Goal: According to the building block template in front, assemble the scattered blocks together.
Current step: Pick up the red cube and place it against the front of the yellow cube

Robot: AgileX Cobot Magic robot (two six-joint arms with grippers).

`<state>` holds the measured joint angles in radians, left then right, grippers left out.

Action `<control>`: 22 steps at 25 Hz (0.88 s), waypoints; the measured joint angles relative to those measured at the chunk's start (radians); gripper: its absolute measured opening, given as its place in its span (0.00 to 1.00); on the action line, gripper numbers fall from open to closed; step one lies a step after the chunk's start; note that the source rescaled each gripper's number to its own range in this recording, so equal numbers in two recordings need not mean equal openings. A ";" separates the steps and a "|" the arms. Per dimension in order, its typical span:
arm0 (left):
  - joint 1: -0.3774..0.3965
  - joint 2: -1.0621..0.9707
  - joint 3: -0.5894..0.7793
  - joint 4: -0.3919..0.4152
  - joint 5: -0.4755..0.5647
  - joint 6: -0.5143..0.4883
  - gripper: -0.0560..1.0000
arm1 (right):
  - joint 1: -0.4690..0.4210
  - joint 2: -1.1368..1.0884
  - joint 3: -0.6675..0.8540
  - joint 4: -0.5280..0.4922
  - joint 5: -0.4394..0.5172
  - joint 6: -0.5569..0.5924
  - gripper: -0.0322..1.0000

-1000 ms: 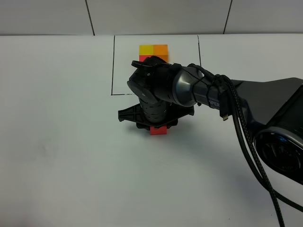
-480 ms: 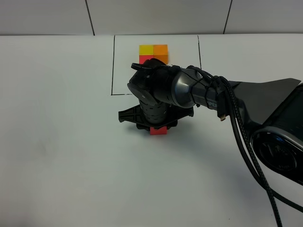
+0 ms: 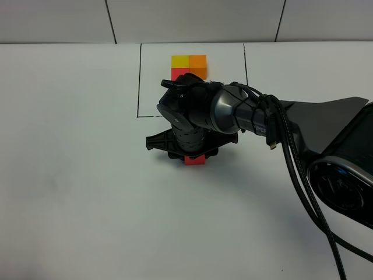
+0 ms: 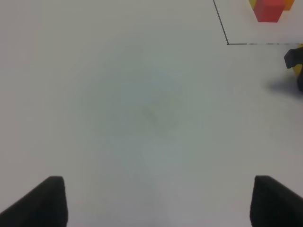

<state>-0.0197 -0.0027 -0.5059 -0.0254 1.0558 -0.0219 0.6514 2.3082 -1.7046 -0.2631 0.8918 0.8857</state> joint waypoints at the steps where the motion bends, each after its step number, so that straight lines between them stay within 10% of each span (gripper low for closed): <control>1: 0.000 0.000 0.000 0.000 0.000 0.000 0.67 | 0.000 0.000 0.000 0.000 -0.001 0.000 0.06; 22: 0.000 0.000 0.000 0.000 0.000 0.000 0.67 | -0.009 0.003 0.000 0.044 -0.041 0.013 0.06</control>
<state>-0.0197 -0.0027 -0.5059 -0.0254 1.0558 -0.0219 0.6427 2.3110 -1.7046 -0.2196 0.8513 0.8990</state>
